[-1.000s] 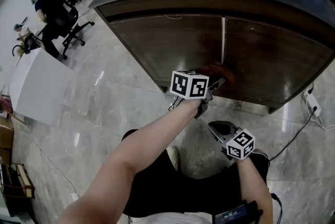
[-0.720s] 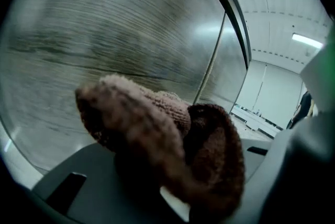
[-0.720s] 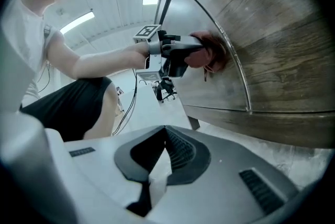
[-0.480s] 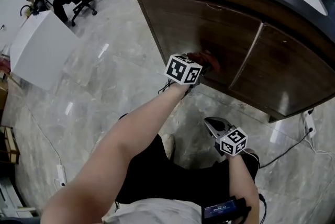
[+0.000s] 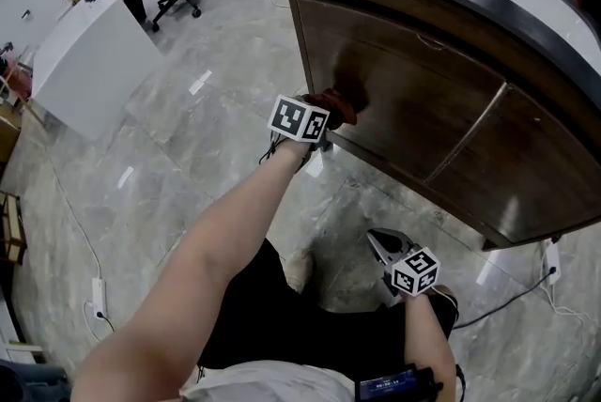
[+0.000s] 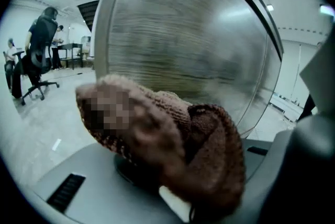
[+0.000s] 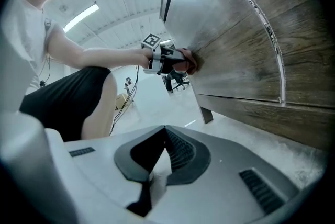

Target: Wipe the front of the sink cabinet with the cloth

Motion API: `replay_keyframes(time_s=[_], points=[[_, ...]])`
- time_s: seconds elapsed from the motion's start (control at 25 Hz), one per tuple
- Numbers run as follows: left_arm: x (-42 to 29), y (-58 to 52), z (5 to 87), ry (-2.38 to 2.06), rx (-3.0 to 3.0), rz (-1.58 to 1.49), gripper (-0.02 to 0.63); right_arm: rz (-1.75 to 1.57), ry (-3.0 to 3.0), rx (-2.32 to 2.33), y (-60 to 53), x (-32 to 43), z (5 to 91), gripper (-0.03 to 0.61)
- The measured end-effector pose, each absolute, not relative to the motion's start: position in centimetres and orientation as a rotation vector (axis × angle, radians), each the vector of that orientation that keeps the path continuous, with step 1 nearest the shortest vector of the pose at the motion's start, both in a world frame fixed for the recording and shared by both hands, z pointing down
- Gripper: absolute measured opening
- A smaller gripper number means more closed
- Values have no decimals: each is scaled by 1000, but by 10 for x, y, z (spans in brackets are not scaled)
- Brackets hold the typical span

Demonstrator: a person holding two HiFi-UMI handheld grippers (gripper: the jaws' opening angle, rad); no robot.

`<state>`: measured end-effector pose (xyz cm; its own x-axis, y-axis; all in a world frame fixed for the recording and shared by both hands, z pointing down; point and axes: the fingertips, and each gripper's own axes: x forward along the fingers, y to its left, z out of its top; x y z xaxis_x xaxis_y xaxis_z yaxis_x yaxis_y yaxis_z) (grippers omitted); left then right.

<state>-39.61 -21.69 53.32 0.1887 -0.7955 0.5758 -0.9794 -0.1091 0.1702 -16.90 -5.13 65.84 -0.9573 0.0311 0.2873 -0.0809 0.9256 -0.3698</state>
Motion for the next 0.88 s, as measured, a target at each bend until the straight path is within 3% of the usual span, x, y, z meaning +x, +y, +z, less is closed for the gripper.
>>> replay_keyframes(time_s=[0.4,0.88], points=[[-489,-201,542,-1926,1732,628,120,567,-2763,113,-66,-164,665,12],[-382,-225,566,-1635,1920,814,120,594,-2752,151,-78,-158,670,12]])
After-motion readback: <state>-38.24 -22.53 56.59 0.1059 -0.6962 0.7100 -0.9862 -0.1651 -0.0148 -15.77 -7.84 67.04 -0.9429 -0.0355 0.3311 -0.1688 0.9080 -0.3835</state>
